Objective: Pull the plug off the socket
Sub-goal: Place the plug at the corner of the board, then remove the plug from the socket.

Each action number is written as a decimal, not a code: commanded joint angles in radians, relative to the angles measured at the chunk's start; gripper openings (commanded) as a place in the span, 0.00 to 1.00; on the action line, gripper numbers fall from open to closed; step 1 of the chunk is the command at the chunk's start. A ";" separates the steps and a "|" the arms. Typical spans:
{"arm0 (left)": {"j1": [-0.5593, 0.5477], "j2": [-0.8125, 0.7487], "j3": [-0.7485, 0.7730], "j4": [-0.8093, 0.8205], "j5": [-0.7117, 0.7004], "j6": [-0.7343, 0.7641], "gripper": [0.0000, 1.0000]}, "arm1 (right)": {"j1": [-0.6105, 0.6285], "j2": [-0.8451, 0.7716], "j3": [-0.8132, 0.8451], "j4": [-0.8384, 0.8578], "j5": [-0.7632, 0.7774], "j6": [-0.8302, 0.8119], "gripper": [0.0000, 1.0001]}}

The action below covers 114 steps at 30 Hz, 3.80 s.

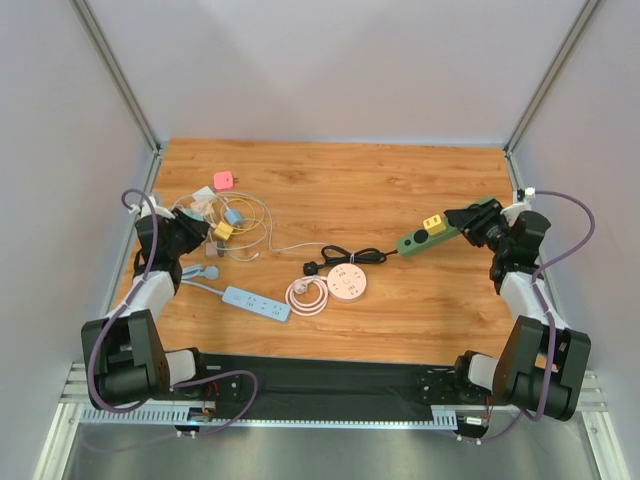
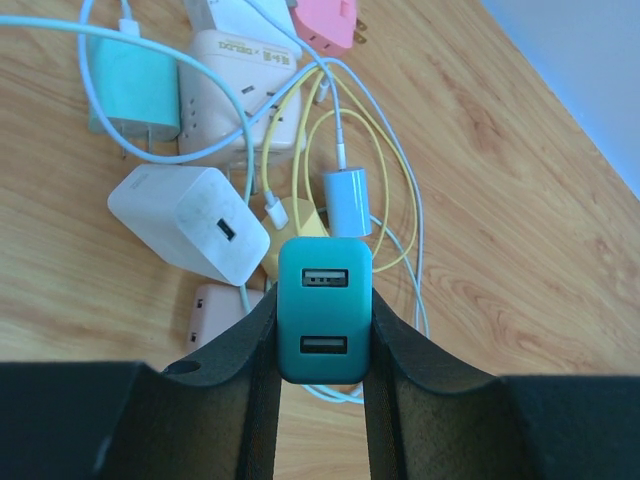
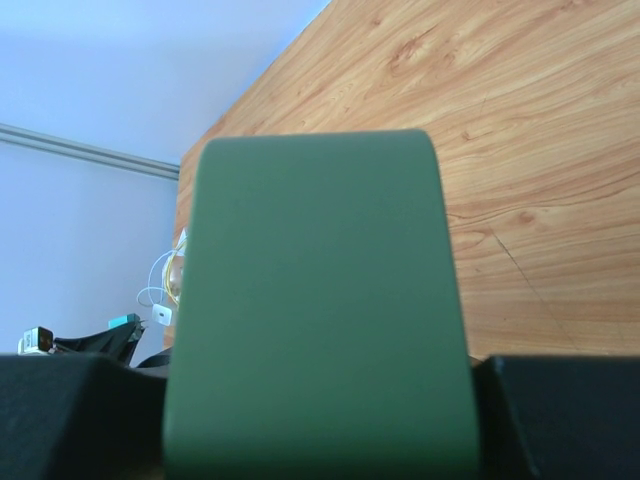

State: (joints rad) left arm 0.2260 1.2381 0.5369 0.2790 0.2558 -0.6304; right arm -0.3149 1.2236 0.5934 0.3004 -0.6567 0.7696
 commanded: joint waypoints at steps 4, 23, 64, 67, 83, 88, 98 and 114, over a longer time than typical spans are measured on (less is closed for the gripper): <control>0.032 0.046 0.037 0.031 0.043 -0.048 0.03 | -0.010 0.001 0.036 0.040 -0.030 0.003 0.00; 0.052 0.115 0.081 -0.054 0.016 -0.046 0.18 | -0.015 0.001 0.040 0.039 -0.037 0.011 0.00; 0.055 0.001 0.141 -0.216 -0.024 0.054 0.99 | -0.030 -0.003 0.040 0.040 -0.043 0.023 0.00; 0.055 -0.041 0.147 -0.231 -0.026 0.080 1.00 | -0.029 -0.001 0.040 0.039 -0.041 0.022 0.00; -0.141 -0.149 0.251 -0.204 0.238 0.270 1.00 | -0.032 0.004 0.045 0.032 -0.047 0.007 0.00; -0.347 -0.132 0.265 -0.173 0.272 0.314 1.00 | -0.033 0.010 0.046 0.032 -0.057 0.008 0.00; -0.723 -0.095 0.268 -0.075 0.162 0.604 1.00 | -0.032 0.031 0.062 0.031 -0.101 0.010 0.00; -1.039 0.216 0.529 -0.106 0.068 0.827 1.00 | -0.029 0.022 0.065 0.039 -0.152 0.007 0.00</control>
State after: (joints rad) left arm -0.7753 1.4094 1.0004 0.1539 0.3565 0.1200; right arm -0.3435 1.2636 0.6144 0.2886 -0.7586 0.7586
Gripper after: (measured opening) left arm 0.994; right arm 0.362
